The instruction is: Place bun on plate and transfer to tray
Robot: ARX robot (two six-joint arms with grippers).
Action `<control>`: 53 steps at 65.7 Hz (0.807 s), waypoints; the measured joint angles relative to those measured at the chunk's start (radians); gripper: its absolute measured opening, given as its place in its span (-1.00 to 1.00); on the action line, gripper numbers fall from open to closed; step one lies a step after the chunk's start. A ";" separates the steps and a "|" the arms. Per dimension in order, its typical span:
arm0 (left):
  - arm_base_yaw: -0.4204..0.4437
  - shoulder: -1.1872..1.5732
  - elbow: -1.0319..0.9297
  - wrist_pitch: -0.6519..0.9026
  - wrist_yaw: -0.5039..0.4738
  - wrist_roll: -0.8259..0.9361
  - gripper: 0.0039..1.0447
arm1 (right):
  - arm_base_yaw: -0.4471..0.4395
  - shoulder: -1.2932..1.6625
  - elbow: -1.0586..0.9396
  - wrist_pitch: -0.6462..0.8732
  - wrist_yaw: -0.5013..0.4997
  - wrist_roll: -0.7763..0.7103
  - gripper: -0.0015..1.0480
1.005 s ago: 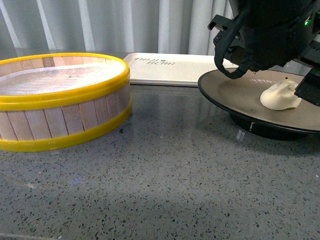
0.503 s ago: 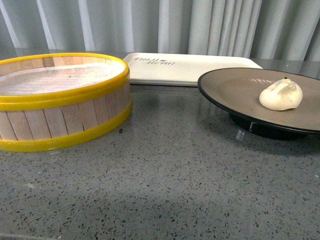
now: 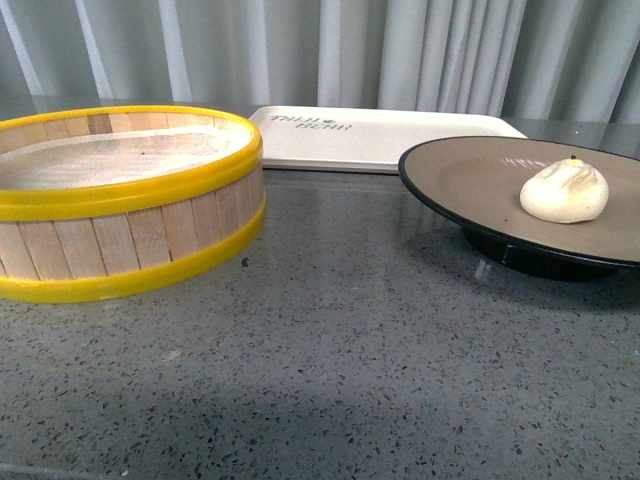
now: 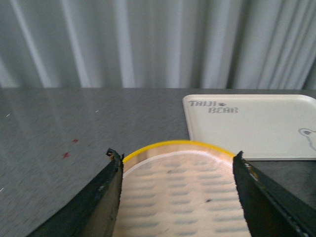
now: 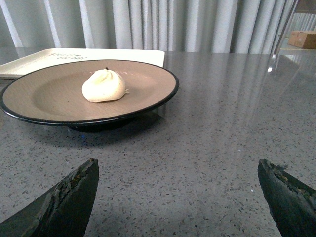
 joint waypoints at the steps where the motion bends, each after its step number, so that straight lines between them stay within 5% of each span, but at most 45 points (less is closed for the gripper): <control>1: 0.017 -0.019 -0.034 0.008 0.005 -0.004 0.00 | 0.000 0.000 0.000 0.000 0.000 0.000 0.84; 18: 0.087 -0.158 -0.284 0.079 0.095 -0.021 -0.93 | 0.000 0.000 0.000 0.000 0.000 0.000 0.84; 53: 0.146 -0.390 -0.489 0.057 0.139 -0.028 -0.93 | 0.000 0.000 0.000 0.000 0.000 0.000 0.84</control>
